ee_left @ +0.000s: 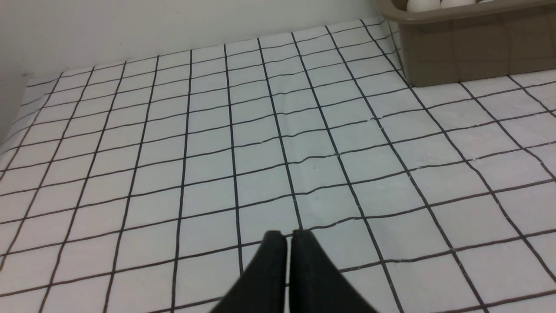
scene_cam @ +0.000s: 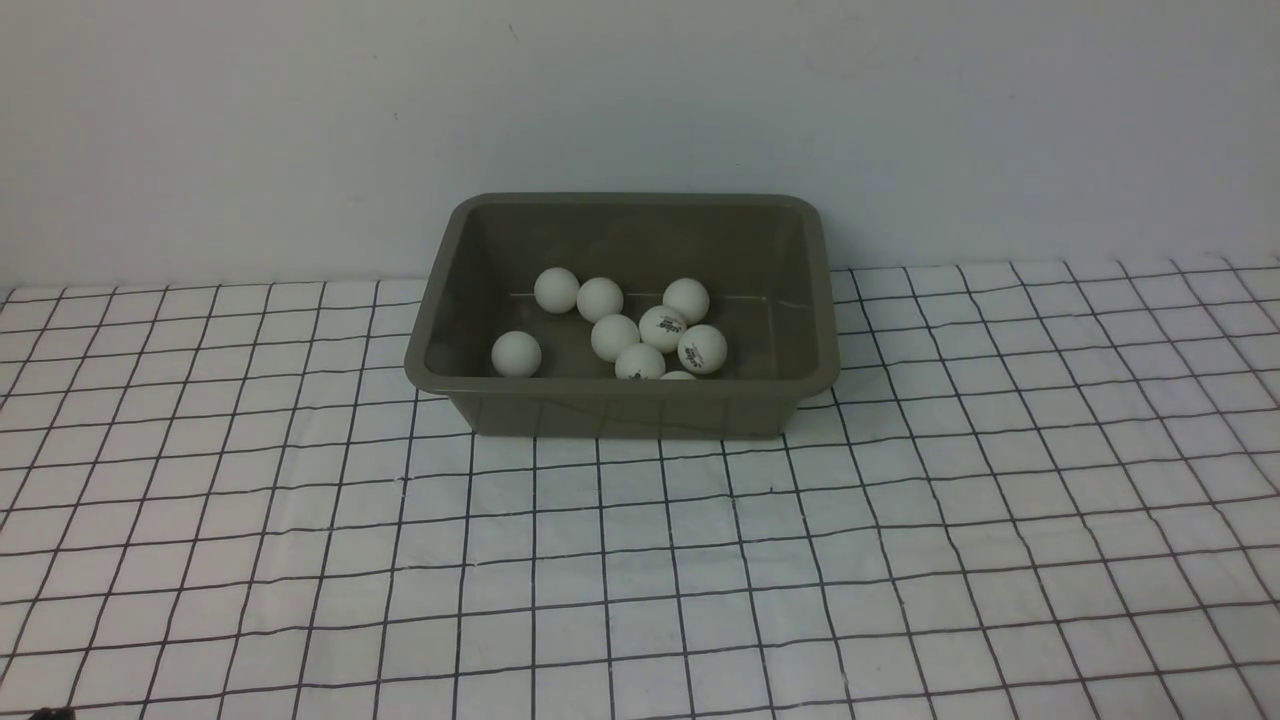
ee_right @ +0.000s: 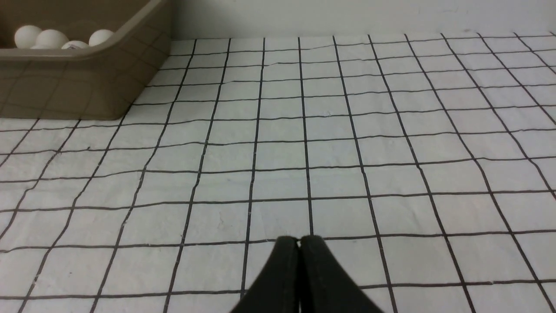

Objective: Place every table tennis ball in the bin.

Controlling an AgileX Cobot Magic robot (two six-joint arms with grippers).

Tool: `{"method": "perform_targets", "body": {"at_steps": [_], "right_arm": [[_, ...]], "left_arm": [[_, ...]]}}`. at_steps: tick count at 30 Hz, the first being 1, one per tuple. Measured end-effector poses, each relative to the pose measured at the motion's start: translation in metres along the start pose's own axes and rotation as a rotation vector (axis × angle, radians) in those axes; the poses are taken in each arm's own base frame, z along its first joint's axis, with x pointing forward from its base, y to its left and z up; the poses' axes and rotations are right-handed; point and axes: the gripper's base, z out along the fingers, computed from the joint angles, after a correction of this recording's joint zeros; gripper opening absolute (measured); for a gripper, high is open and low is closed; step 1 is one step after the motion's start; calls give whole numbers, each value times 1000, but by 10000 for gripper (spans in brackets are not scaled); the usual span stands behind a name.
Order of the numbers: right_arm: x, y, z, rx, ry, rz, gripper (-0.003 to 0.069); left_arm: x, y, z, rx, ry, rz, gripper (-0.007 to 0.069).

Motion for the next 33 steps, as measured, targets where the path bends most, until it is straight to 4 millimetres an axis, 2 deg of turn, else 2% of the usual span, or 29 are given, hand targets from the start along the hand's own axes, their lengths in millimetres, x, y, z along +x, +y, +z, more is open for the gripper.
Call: {"method": "perform_targets", "body": {"at_steps": [7, 33], "right_arm": [[-3, 0, -5, 7, -85, -21, -18], [-3, -1, -5, 10, -86, -32, -18]], "left_arm": [[0, 0, 0, 0, 0, 0, -5], [0, 0, 0, 0, 1, 0, -5]]}}
